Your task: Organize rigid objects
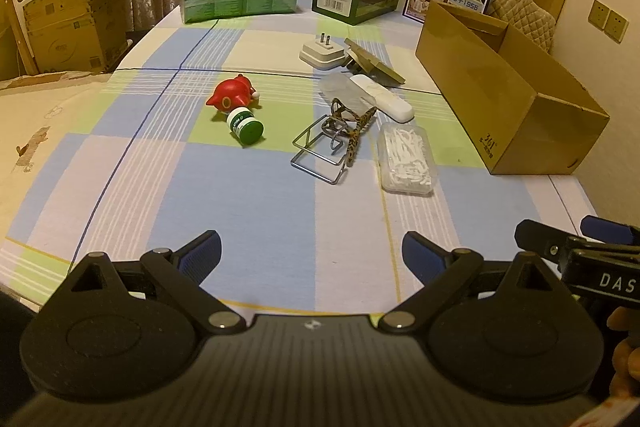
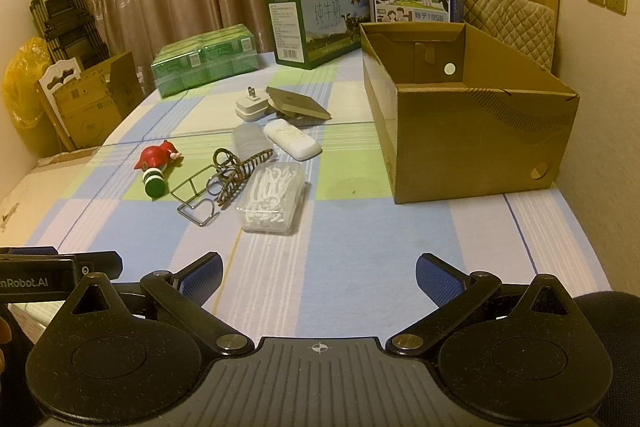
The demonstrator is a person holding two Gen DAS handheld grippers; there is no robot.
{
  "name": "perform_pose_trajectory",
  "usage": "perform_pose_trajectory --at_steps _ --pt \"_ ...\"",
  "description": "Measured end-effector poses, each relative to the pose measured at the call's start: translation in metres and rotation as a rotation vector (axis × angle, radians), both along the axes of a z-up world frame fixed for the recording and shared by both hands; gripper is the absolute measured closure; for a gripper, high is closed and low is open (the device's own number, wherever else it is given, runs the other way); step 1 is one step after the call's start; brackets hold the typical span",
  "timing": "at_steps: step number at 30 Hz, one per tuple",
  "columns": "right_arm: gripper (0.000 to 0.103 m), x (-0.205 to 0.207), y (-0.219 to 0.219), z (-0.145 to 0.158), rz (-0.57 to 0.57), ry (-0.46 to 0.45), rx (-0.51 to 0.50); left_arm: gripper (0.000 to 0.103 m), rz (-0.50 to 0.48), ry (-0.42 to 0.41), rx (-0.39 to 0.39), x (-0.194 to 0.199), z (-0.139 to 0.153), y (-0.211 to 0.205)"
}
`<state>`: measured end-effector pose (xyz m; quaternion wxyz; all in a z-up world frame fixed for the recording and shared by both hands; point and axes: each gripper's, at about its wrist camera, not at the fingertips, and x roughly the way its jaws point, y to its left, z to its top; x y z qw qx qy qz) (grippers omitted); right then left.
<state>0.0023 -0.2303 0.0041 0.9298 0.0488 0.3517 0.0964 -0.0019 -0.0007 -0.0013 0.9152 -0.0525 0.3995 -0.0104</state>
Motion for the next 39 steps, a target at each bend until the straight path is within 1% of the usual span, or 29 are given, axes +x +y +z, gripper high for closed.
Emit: perform_pose_trajectory --at_steps 39 --pt "0.002 0.0 -0.0016 -0.0011 -0.001 0.001 -0.009 0.008 0.002 0.0 -0.011 0.0002 0.0022 0.0003"
